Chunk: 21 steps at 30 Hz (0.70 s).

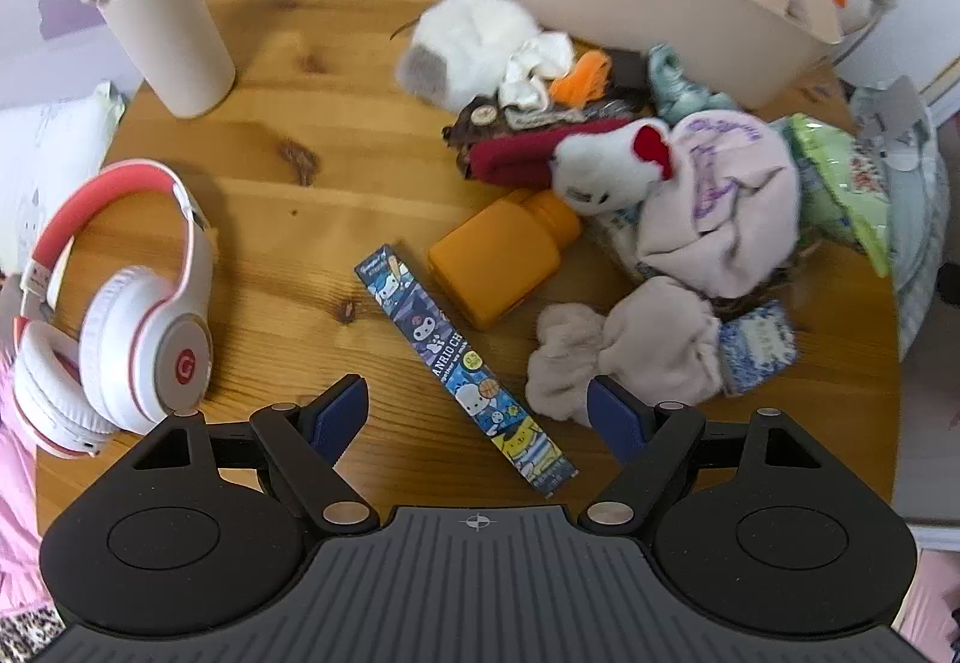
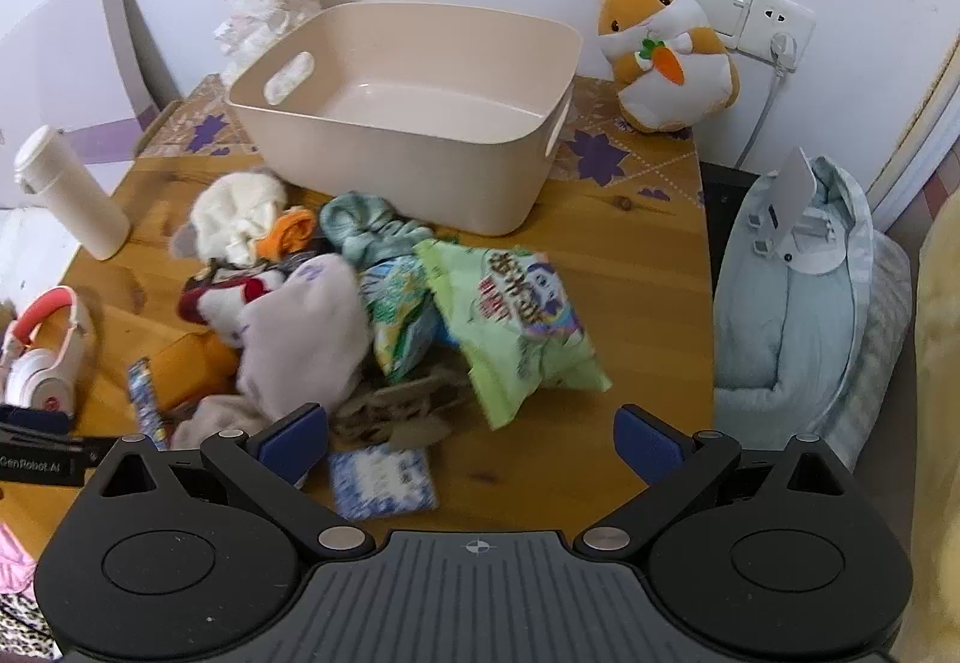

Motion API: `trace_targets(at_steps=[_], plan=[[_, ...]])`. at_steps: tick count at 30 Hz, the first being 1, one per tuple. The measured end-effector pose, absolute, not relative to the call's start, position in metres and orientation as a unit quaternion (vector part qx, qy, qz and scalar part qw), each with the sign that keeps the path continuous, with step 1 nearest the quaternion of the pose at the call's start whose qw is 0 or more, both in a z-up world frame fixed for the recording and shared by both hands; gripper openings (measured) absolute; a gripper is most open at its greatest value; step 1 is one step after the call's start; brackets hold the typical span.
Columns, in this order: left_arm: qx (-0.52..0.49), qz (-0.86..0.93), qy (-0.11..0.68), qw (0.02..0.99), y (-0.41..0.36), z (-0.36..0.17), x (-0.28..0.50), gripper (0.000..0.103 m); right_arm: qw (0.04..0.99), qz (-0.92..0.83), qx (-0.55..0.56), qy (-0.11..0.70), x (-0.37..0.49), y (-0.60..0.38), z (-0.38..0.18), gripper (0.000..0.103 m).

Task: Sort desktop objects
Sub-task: 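Grasp the blue Sanrio stick box with the left tool while the right tool grasps the green snack bag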

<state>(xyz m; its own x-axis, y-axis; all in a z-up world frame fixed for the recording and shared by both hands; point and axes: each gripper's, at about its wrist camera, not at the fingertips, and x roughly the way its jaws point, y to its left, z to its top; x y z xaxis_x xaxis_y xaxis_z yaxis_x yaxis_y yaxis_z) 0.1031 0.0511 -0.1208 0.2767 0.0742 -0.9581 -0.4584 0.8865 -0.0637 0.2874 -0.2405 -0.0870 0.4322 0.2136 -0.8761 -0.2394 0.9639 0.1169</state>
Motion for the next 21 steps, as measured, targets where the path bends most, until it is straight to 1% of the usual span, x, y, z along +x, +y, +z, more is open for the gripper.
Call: trace_targets(at_steps=[7,13,21], plan=[[-0.172,0.202,0.585,0.767,0.057,-0.143,0.114,0.082,0.853,0.133,-0.040,0.503,0.314,-0.241,-0.102,0.103],[-0.200,0.233,0.593,0.744,0.062,-0.165,0.114,0.082,0.861,0.137,-0.038,0.489,0.334,-0.245,-0.116,0.103],[-0.233,0.273,0.600,0.715,0.067,-0.187,0.110,0.082,0.851,0.152,-0.050,0.499,0.363,-0.241,-0.141,0.103]])
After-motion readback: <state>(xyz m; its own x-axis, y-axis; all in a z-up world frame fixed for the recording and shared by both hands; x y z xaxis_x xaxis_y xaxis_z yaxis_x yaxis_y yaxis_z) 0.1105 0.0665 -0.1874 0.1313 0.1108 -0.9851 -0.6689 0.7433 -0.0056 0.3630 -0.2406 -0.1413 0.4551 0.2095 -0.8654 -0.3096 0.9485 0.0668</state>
